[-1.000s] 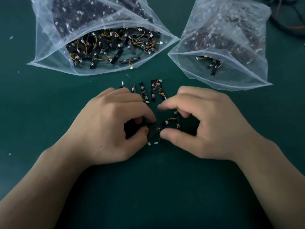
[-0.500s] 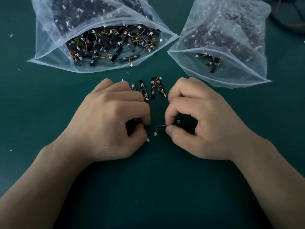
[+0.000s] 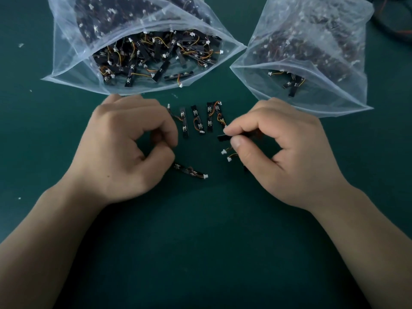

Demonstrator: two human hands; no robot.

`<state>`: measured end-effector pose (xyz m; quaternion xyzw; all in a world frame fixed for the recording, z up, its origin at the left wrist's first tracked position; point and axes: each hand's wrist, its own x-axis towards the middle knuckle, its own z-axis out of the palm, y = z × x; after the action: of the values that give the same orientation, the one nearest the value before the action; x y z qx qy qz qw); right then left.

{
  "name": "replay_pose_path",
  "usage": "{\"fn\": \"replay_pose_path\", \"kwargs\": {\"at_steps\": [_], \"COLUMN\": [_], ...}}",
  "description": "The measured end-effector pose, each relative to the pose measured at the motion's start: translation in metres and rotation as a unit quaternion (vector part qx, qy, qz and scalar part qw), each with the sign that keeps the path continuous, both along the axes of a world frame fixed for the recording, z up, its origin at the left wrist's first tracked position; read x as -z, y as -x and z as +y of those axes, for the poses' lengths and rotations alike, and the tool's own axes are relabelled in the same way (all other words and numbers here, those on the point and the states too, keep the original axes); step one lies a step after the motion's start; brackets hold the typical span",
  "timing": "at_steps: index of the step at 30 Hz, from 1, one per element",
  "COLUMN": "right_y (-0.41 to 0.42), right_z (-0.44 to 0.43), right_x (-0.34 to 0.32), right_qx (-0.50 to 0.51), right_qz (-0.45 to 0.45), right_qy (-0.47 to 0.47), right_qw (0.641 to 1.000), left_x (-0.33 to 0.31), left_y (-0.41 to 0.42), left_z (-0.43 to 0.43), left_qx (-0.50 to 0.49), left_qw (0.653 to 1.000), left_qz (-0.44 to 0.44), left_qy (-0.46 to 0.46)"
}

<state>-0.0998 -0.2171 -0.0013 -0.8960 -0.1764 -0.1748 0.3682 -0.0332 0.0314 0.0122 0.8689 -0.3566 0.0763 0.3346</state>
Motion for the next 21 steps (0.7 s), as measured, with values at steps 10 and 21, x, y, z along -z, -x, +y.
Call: {"fn": "replay_pose_path", "kwargs": {"at_steps": [10,21], "right_y": [-0.003,0.0], "right_z": [0.0,0.01], "right_x": [0.003,0.0], "right_qx": [0.012,-0.01], "right_qz": [-0.005,-0.09], "right_qy": [0.0,0.093], "right_qw": [1.0,0.992], "left_x": [0.011,0.014], "left_y": [0.004,0.004], "left_z": [0.014,0.011], "left_qx": [0.091,0.04], "left_qw": [0.993,0.997], "left_qz": [-0.013,-0.038], "left_qy": [-0.078,-0.06]}}
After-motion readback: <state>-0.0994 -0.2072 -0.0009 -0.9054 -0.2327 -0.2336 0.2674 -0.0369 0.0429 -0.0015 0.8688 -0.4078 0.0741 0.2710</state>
